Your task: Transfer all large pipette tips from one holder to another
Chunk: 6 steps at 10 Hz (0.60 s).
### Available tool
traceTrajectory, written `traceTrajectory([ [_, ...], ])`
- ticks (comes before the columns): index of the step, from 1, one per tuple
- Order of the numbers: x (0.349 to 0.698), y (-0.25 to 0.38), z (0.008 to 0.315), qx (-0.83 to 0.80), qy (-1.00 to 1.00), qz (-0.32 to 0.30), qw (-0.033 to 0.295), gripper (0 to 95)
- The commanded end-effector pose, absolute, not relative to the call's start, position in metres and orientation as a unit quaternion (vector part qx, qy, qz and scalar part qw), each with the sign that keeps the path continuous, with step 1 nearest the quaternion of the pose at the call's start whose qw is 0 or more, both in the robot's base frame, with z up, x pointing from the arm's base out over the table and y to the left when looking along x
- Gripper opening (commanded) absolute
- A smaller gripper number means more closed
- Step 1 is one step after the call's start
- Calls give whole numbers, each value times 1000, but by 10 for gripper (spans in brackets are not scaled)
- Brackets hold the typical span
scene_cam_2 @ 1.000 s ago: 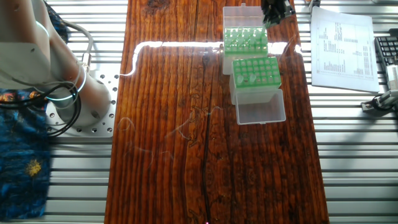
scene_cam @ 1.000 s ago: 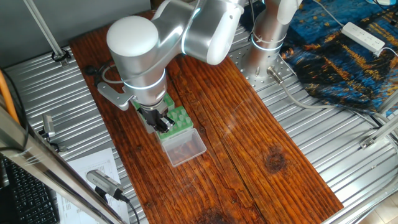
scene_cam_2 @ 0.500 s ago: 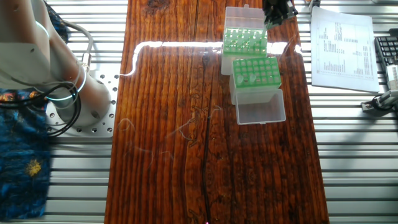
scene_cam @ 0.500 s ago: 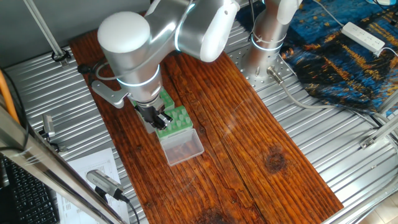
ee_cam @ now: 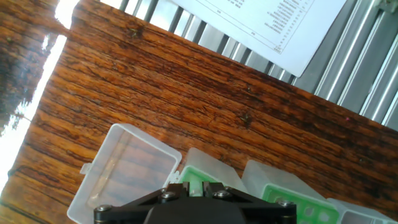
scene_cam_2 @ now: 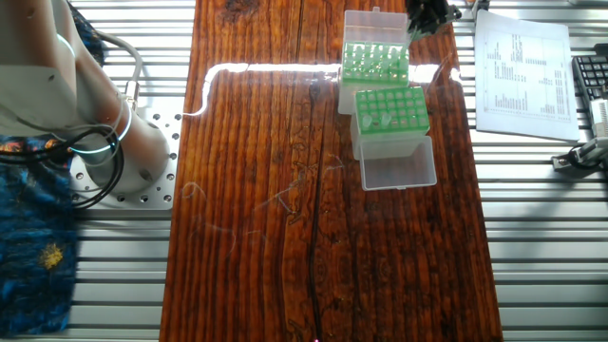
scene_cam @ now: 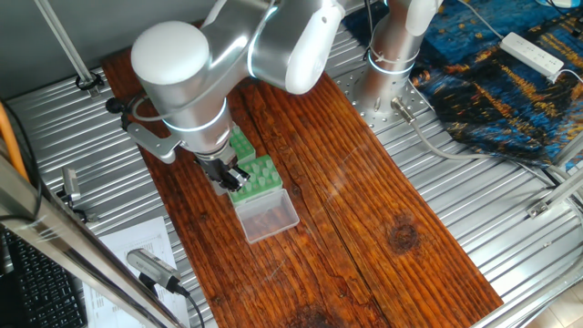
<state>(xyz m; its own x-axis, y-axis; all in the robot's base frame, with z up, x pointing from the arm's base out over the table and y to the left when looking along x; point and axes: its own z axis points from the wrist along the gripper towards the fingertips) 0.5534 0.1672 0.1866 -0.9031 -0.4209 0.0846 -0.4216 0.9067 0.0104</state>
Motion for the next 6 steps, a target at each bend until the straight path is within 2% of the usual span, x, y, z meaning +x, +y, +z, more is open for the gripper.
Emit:
traceTrajectory([
  [1, 552, 167, 189, 218, -975, 4, 44, 0],
  [6, 550, 163, 203, 229, -972, 1, 50, 0],
])
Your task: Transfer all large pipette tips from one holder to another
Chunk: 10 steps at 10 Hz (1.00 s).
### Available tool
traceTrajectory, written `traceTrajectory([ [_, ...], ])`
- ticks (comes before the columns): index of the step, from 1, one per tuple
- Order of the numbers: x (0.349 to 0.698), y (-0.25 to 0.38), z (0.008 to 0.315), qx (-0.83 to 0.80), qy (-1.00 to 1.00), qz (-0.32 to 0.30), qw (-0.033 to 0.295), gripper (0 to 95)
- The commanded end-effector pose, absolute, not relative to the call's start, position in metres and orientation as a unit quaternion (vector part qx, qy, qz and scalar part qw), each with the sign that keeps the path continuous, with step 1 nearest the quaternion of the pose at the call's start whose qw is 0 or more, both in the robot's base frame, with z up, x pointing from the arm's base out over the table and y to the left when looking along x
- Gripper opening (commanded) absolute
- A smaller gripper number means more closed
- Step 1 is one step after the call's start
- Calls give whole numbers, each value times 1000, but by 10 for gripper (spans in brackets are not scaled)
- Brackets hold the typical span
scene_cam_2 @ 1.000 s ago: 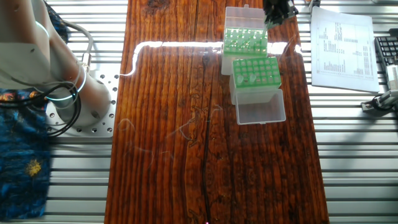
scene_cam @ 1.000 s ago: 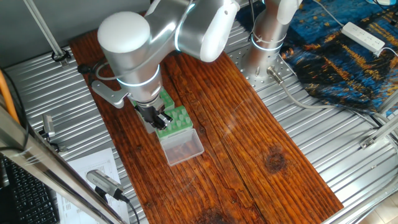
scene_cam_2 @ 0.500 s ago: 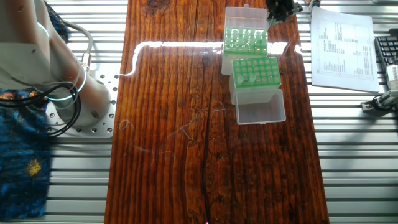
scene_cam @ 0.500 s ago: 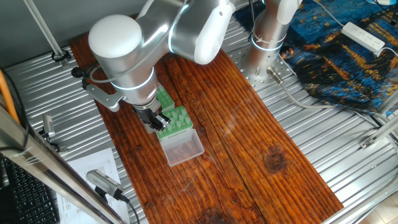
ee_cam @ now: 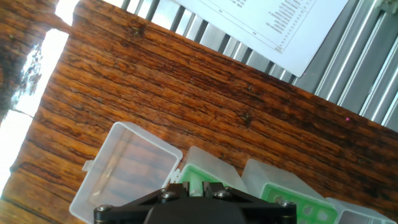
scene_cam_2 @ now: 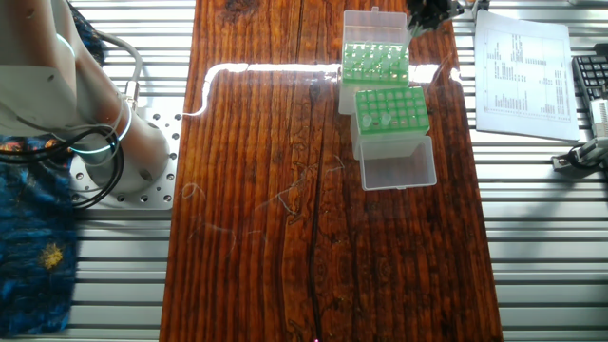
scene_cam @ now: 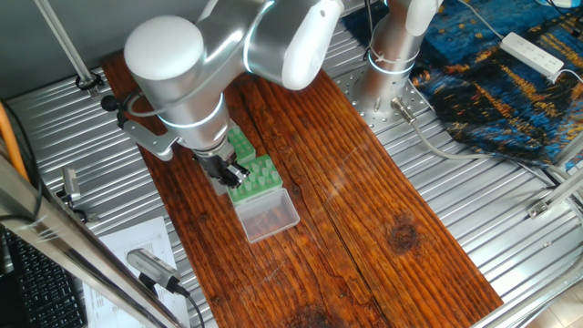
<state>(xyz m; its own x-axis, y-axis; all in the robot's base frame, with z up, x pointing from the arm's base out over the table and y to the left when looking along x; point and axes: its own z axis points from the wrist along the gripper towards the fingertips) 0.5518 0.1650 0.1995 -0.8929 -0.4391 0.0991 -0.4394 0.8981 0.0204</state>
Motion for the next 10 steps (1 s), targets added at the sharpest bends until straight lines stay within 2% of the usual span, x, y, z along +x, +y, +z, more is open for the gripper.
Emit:
traceTrajectory([
  [1, 550, 163, 205, 230, -972, 0, 50, 0],
  [10, 553, 160, 234, 241, -969, -4, 59, 0],
])
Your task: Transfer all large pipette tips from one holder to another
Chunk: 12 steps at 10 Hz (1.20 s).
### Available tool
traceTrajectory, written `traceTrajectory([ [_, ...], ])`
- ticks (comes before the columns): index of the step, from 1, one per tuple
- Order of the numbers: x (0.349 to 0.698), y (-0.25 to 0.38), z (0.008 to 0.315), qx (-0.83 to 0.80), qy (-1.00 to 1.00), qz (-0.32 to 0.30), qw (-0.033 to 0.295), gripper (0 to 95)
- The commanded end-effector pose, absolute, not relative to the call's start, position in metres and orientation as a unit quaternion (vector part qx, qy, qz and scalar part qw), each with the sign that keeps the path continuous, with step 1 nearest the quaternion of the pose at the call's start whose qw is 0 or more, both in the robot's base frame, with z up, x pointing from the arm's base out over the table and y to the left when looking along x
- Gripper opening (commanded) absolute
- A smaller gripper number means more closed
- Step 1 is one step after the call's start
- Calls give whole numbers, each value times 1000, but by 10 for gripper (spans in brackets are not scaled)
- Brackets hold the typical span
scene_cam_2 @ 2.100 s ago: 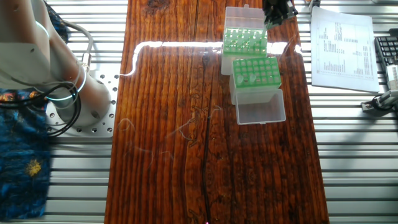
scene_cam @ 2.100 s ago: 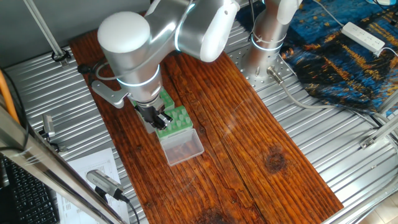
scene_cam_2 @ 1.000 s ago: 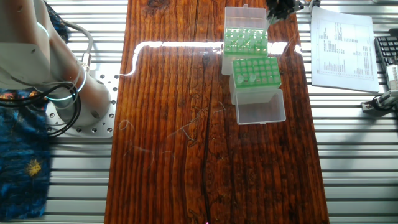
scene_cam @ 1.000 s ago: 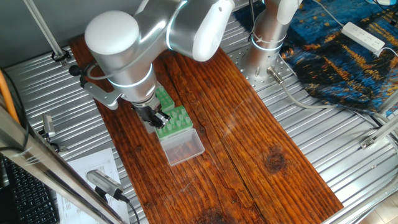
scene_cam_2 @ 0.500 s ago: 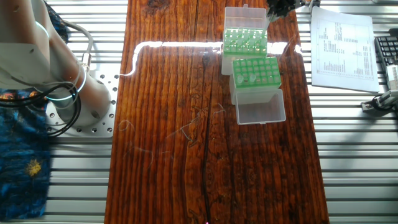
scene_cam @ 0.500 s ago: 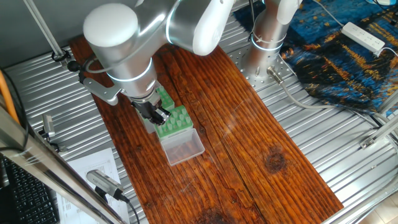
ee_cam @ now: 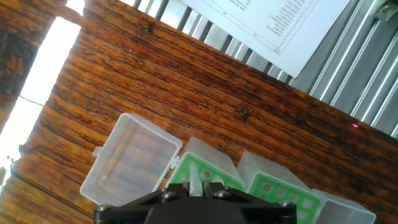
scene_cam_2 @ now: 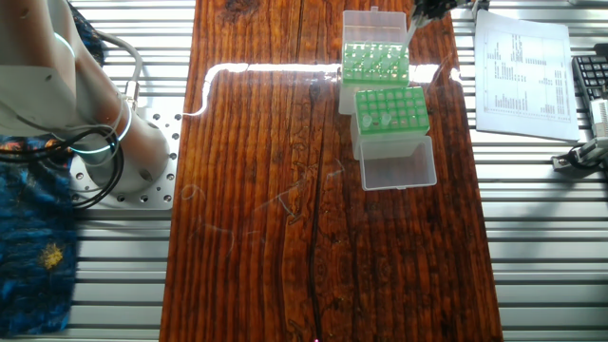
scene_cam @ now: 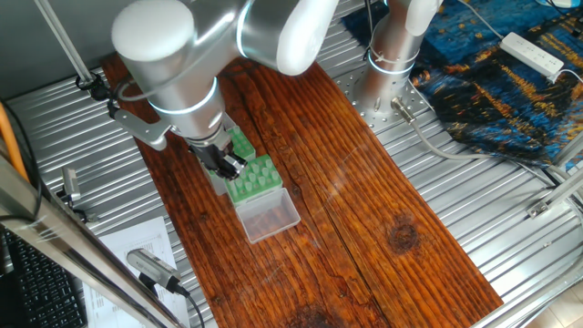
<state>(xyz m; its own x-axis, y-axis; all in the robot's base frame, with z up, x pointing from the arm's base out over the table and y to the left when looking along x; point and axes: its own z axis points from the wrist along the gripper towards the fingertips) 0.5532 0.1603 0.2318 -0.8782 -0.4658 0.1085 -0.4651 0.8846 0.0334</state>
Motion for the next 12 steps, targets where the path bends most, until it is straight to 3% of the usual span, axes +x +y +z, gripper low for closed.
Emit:
traceTrajectory([
  [1, 554, 159, 238, 243, -968, -5, 60, 0],
  [12, 561, 152, 285, 261, -963, -8, 69, 0],
])
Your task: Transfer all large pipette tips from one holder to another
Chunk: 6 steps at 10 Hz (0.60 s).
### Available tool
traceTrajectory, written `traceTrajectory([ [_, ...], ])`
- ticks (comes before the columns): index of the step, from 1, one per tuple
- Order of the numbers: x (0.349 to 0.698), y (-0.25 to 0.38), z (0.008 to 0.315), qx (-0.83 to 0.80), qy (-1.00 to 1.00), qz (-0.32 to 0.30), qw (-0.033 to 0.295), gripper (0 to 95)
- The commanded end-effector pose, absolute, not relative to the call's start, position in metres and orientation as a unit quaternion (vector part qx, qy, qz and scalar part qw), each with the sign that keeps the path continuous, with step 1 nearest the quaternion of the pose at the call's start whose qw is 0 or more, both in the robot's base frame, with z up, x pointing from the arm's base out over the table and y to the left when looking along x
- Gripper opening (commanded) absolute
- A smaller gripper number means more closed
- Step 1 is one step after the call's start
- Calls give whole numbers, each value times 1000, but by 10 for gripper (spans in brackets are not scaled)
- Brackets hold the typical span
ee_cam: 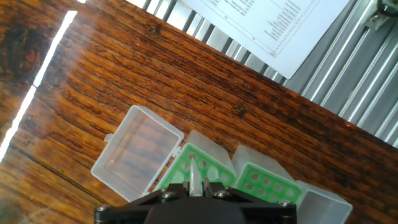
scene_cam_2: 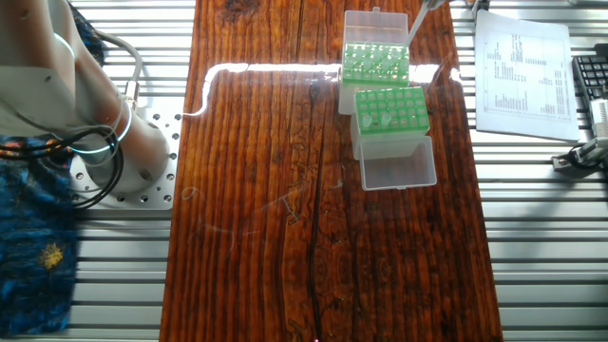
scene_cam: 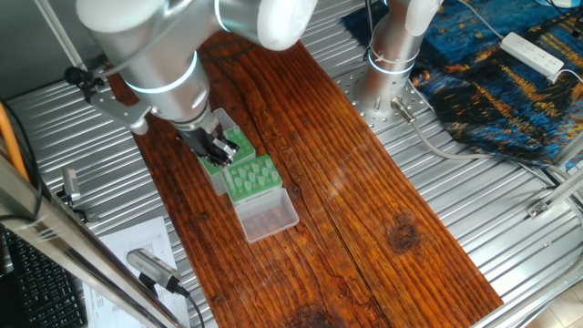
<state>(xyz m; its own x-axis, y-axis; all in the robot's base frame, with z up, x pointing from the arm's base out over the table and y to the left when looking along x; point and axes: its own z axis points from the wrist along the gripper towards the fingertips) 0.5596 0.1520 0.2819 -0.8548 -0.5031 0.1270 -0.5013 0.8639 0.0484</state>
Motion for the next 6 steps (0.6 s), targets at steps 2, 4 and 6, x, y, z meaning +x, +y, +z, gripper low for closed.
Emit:
traceTrajectory([
  [2, 565, 149, 297, 263, -962, -9, 70, 0],
  [4, 570, 149, 309, 264, -962, -7, 71, 0],
  [6, 572, 147, 316, 269, -960, -2, 70, 0],
])
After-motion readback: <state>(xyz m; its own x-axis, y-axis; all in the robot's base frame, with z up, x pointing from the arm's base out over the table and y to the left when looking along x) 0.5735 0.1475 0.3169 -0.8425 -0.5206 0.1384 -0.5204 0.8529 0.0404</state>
